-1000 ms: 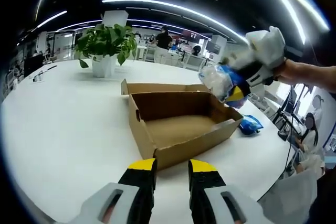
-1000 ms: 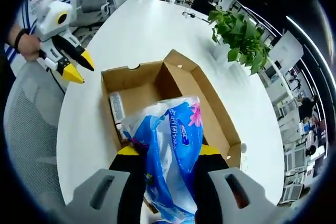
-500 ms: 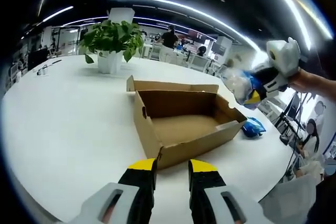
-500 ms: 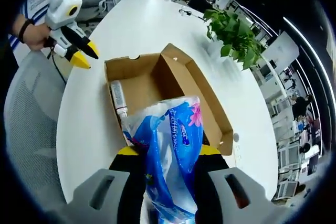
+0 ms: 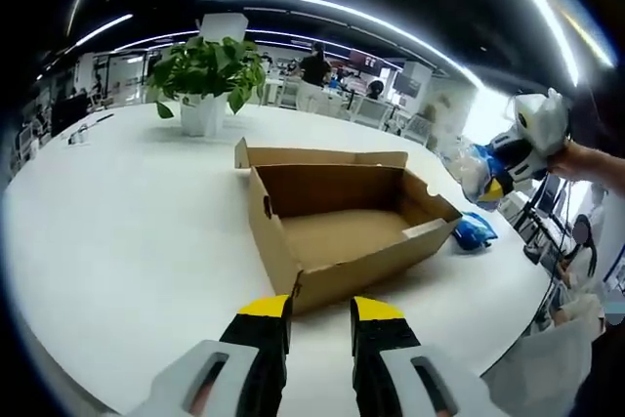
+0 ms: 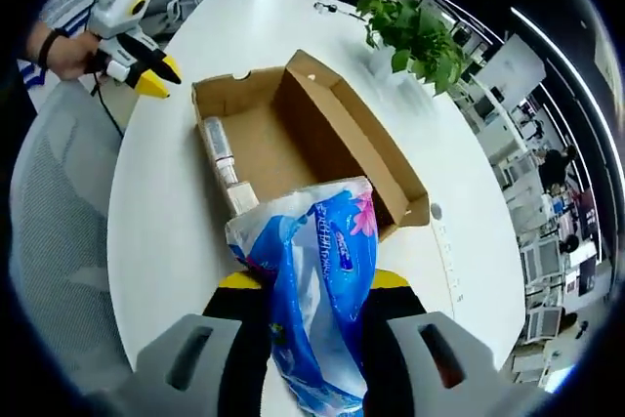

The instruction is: Operate the shoe box by opening the lid, removing the specified soft item, and placing it in the target area until the item is outside and the box remains undamaged.

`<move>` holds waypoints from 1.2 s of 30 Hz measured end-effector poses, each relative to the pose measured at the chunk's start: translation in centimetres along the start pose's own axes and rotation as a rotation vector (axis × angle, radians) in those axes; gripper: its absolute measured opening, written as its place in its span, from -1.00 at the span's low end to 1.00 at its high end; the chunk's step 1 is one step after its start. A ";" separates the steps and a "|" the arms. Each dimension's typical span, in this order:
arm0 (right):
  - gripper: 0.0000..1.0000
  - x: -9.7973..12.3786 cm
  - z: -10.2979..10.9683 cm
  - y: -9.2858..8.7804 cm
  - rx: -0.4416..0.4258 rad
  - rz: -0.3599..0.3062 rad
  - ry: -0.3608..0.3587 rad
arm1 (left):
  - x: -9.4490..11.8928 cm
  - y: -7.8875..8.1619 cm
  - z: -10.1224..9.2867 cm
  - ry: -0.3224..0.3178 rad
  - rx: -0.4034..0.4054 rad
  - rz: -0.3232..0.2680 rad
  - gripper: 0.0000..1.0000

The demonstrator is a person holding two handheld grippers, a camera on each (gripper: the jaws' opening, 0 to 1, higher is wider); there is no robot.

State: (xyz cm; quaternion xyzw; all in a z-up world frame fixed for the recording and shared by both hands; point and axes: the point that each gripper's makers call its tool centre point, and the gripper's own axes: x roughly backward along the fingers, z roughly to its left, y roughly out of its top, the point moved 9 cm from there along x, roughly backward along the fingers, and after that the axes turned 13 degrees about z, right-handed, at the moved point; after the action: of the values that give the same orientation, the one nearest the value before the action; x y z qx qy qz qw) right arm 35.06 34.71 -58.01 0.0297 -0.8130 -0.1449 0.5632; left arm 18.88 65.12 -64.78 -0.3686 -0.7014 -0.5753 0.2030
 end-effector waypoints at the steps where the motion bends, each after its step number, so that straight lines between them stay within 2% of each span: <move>1: -0.38 0.0 0.1 -0.3 0.000 0.005 0.002 | 0.0 0.0 0.0 0.001 0.000 0.000 -0.52; 19: -0.37 1.2 1.5 -6.6 -0.101 0.065 -0.005 | 0.5 0.0 -0.1 0.031 0.034 -0.005 -0.52; 36: -0.37 2.1 1.7 -14.0 -0.253 0.124 -0.019 | 0.7 0.0 -0.1 0.056 0.036 0.002 -0.52</move>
State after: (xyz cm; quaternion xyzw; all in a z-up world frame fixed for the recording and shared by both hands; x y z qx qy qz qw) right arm 31.15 21.26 -60.37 -0.0931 -0.7938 -0.2115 0.5626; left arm 18.42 65.18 -64.28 -0.3492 -0.7054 -0.5723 0.2300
